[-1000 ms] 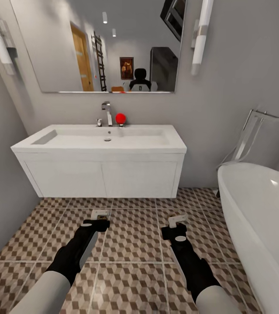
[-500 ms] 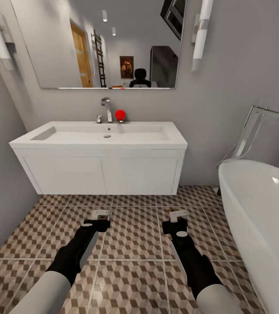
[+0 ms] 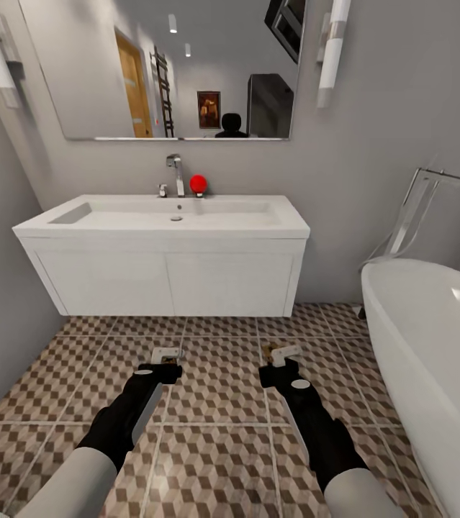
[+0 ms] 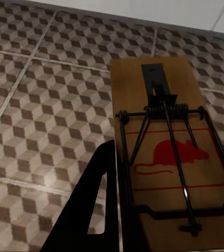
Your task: Take the four mousetraps from the cabinet in the bathroom and place them on the bathroom floor. Make sure all four end up on the same floor surface, and ensure that at least two of them are either under or directly next to the same bathroom sink.
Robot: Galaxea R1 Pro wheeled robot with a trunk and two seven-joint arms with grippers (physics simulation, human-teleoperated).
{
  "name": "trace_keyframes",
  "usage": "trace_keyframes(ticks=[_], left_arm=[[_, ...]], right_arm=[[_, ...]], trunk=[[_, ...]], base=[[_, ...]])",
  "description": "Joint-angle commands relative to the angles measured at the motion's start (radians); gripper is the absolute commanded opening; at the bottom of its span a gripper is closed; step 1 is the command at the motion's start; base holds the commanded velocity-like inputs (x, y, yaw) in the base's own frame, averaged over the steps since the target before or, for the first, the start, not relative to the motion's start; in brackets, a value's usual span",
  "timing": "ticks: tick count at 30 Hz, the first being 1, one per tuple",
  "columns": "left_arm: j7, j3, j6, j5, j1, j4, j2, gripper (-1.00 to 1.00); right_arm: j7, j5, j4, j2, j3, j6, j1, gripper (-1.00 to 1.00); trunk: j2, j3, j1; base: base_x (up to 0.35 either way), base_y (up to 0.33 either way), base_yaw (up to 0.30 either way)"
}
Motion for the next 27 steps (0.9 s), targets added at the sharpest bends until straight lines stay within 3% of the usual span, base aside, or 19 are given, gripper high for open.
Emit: trace_keyframes(ticks=[1, 27], left_arm=[[0.008, -0.003, 0.004, 0.009, -0.001, -0.001, 0.001, -1.00], [0.008, -0.004, 0.003, 0.009, -0.001, 0.009, -0.002, -1.00]], right_arm=[[0.006, 0.009, -0.002, -0.002, 0.000, 0.006, 0.000, -1.00], [0.008, 0.009, -0.001, -0.007, -0.001, 0.003, -0.001, -1.00]], trunk=[[-0.008, -0.004, 0.004], [-0.190, -0.086, 0.103]], base=[[0.000, 0.000, 0.000], [0.000, 0.000, 0.000]])
